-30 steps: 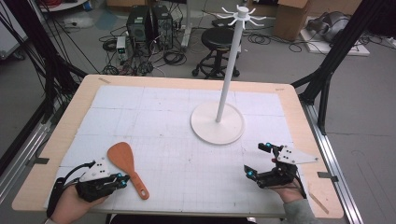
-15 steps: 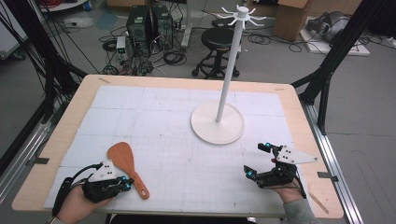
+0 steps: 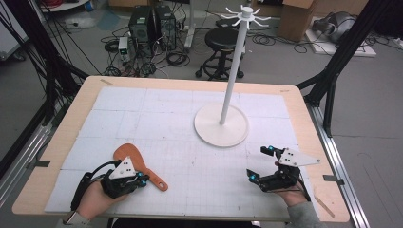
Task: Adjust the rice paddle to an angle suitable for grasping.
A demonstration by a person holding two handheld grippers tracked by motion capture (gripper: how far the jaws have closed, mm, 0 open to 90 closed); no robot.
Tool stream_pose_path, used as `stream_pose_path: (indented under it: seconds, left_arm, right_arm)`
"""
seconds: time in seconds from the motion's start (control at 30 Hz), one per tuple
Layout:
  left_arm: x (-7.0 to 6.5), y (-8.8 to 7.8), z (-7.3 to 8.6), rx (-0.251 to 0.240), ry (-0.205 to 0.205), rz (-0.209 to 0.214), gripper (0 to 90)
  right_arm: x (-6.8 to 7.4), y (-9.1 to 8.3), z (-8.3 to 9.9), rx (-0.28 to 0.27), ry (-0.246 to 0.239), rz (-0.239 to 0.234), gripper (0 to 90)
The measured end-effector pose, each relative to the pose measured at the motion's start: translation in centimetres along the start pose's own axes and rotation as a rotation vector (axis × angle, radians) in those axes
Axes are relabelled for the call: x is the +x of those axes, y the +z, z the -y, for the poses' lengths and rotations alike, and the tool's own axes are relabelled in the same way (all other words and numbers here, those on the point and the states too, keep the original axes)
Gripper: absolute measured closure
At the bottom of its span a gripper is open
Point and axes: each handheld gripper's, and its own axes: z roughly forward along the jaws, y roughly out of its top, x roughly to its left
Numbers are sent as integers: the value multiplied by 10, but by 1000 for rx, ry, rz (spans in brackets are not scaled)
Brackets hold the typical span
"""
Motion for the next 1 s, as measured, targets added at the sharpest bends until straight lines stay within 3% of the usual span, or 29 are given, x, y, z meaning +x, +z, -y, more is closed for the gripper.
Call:
stream_pose_path:
  seconds: [0.27, 0.5, 0.63, 0.73, 0.8, 0.93, 1.0]
  left_arm:
    - [10, 14, -10, -11, -45, 21, 897]
    - [11, 21, -17, -14, -58, -35, 897]
    - [16, 26, -20, -22, -67, -25, 897]
    - [17, 24, -21, -25, -68, -28, 897]
    - [21, 18, -23, -57, -86, -29, 897]
    - [35, 4, -28, -78, -79, -61, 897]
    - [46, 0, -30, -94, -98, -82, 897]
  right_arm:
    - [0, 1, 0, 10, -4, 0, 0]
    - [0, 2, 1, 14, -14, -3, 0]
    - [0, 2, 1, 12, -13, 9, 0]
    - [-1, 1, 1, 7, -15, 12, 0]
    - [-1, 1, 1, 11, -8, 9, 0]
    - [0, 1, 0, 10, -14, 9, 0]
    - [0, 1, 0, 11, -7, 10, 0]
